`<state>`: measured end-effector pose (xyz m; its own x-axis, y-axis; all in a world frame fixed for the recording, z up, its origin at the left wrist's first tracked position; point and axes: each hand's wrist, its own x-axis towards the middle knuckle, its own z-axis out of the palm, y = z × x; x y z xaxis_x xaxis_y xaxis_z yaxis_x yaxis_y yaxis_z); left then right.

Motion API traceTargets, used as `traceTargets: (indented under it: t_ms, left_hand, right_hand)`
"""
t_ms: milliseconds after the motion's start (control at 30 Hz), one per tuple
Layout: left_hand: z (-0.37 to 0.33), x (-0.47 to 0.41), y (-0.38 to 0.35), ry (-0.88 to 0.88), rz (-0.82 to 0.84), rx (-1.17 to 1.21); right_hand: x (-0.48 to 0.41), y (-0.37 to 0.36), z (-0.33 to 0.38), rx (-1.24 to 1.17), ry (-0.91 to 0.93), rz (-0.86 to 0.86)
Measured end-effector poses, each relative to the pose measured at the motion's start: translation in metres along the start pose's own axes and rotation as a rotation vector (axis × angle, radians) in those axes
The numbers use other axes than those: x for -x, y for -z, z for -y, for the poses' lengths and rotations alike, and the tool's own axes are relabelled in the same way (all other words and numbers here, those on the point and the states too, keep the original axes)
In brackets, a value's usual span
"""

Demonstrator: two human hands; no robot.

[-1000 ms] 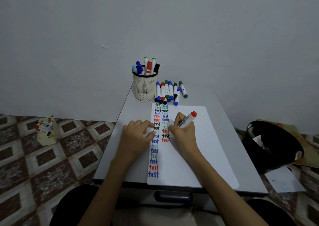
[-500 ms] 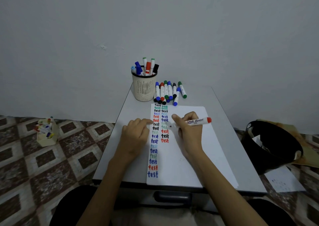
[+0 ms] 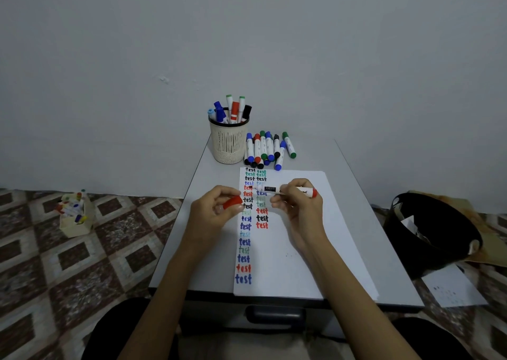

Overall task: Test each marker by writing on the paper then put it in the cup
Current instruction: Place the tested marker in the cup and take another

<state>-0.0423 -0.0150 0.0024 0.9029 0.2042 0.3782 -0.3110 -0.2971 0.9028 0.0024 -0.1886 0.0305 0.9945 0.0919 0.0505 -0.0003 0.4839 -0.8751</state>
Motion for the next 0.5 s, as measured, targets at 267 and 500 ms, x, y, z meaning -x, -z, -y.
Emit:
traceTargets:
  t_ms: [267, 500]
  left_hand:
    - [-0.001, 0.0, 0.003, -0.001, 0.022, 0.049]
    - [0.0, -0.001, 0.005, 0.031, 0.027, 0.094]
  right_hand:
    - [-0.002, 0.003, -0.007, 0.098, 0.03, 0.092]
    - [-0.001, 0.003, -0.009, 0.156, -0.069, 0.255]
